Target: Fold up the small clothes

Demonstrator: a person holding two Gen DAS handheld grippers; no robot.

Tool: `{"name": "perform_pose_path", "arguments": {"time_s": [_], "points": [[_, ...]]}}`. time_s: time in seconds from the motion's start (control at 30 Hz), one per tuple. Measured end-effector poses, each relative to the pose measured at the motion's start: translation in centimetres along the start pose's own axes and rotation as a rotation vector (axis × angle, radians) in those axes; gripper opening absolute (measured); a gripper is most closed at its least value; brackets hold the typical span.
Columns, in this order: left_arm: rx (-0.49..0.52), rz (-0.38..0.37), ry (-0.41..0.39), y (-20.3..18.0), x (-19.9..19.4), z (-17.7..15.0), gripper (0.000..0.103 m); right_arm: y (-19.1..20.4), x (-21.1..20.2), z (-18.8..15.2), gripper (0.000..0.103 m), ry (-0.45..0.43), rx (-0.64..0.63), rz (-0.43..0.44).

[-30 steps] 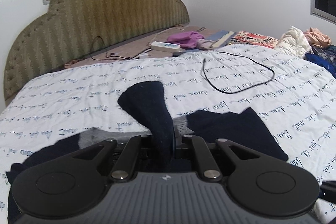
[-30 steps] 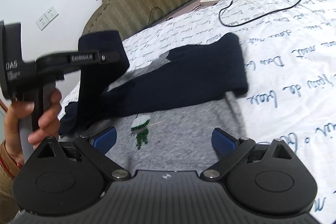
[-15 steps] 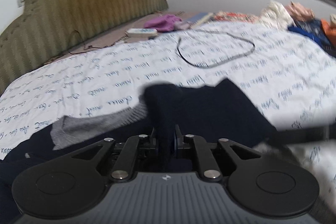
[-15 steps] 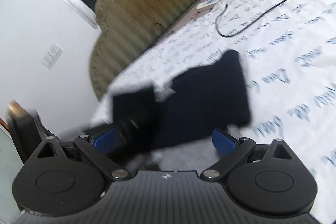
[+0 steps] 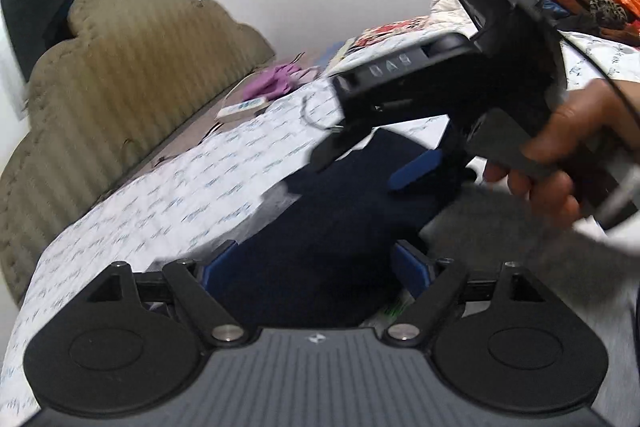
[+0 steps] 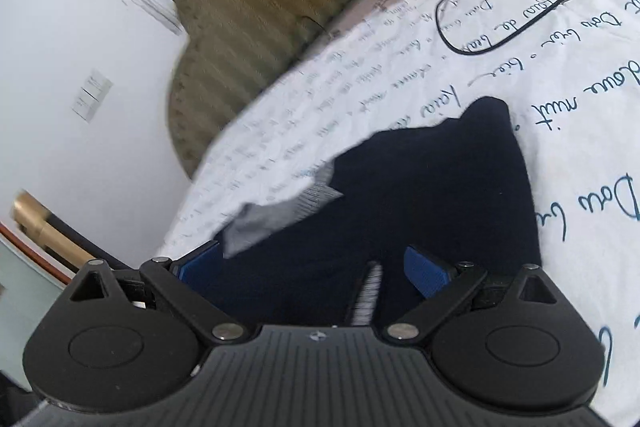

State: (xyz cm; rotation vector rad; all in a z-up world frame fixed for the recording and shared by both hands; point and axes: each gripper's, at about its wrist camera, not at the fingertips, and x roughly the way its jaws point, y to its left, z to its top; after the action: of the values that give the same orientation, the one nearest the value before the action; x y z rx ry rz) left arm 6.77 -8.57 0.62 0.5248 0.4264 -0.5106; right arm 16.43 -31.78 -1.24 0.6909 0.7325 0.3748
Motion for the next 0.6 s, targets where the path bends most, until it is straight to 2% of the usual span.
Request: {"name": "perform_pose_path", "arguments": {"time_s": [0.13,0.23,0.3,0.4,0.47,0.5,0.53,0.57,0.6], "points": [[-0.049,0.069,0.028,3.8,-1.6,-2.5,0.084,0.2,1.0,-0.9,0.098,0.042,-0.066,-0.031],[-0.102,0.137,0.069,7.5,-2.0,-4.3,0.084,0.4,1.3,-0.9,0.089,0.046,-0.097,-0.014],[-0.194,0.166,0.107,10.5,-2.0,-5.3,0.084,0.6,1.7,-0.8,0.080,0.053,-0.114,0.004],[-0.417,0.179,0.131,15.7,-1.9,-6.5,0.084,1.6,2.4,-1.0,0.062,0.078,-0.183,-0.032],[-0.578,0.166,0.131,19.0,-1.9,-7.3,0.084,2.4,2.6,-1.5,0.041,0.093,-0.246,-0.062],[-0.655,0.148,0.131,20.6,-1.7,-7.7,0.084,2.7,2.8,-1.7,0.035,0.097,-0.270,-0.081],[-0.720,0.132,0.135,21.7,-1.5,-8.1,0.084,2.9,2.8,-1.9,0.021,0.096,-0.290,-0.098],[-0.782,0.115,0.142,23.0,-1.0,-8.4,0.084,3.1,2.7,-2.1,0.013,0.090,-0.304,-0.113],[-0.825,0.105,0.148,23.6,-0.6,-8.5,0.084,3.3,2.6,-2.2,0.013,0.082,-0.314,-0.118]]}}
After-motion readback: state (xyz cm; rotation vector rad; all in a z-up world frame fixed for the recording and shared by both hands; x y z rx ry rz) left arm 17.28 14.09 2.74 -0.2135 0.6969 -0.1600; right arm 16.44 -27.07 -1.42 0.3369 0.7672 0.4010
